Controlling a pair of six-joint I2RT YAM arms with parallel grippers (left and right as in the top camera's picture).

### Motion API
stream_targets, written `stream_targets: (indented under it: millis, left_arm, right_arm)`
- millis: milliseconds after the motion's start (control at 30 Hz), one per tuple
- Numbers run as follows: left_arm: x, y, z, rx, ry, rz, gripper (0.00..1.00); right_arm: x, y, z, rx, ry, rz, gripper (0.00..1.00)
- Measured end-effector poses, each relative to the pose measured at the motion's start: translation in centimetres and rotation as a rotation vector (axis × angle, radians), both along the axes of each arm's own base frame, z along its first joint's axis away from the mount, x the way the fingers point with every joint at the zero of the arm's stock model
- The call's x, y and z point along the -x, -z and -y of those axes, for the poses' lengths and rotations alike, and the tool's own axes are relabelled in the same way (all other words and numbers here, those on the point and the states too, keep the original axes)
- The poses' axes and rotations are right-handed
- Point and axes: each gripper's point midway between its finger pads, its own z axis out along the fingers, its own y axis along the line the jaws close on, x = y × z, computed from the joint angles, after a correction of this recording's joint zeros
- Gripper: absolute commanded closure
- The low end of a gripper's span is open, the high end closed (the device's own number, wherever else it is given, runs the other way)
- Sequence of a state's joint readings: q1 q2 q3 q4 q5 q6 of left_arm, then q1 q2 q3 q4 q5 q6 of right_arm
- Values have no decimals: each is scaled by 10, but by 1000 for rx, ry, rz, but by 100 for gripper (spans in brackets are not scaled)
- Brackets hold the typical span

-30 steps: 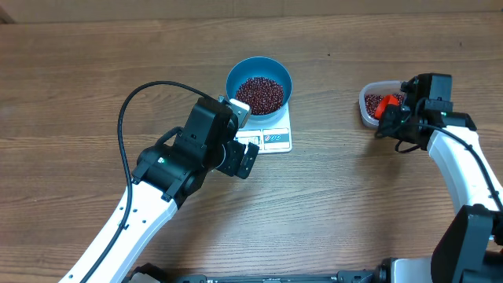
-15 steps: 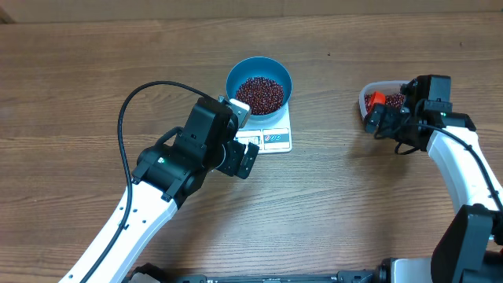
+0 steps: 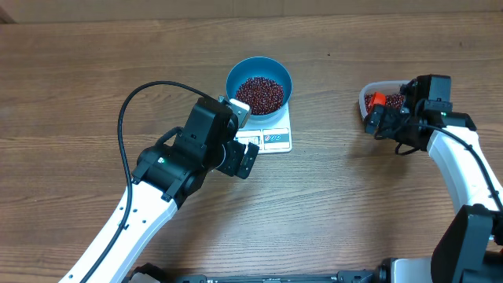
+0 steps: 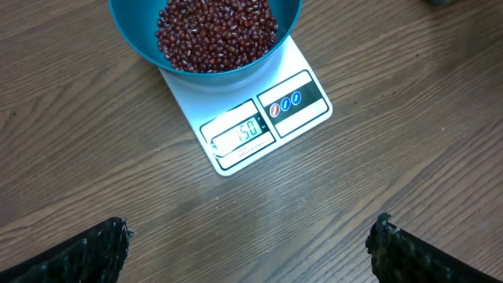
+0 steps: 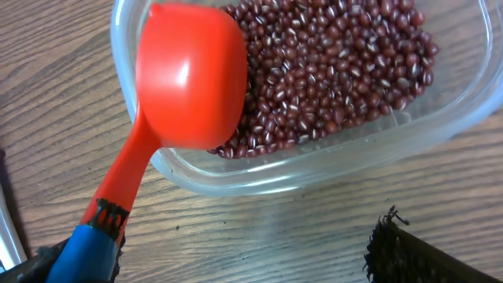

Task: Scoop item into bowl and weigh 150g on scale
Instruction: 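Lower the scoop into the tub and open the right gripper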

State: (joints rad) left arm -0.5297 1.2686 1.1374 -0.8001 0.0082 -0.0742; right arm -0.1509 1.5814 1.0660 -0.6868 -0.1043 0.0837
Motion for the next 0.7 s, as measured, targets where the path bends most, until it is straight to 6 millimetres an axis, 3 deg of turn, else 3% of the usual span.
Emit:
stream_targets:
  millis: [33,67,167,200,233,267,700]
  left_arm:
    - [0,0,0,0,0,0,0]
    - [0,0,0,0,0,0,0]
    - [0,0,0,0,0,0,0]
    - [0,0,0,0,0,0,1]
    - [0,0,0,0,0,0,0]
    - [0,0,0,0,0,0,0]
    - [0,0,0,0,0,0,0]
  right_arm:
    - [-2,-1,-1,4,-18,12,37]
    - [-4,-3,-2,0,-34,22,96]
    - [-6,-4,-8,-12,-79,35,96]
    - [-6,-4,-8,-14,-83,36,89]
    - [-6,-4,-9,-18,-86,38,24]
    - [-6,-5,-10,-18,-97,40,0]
    - [-6,-5,-12,-26,-107,41,0]
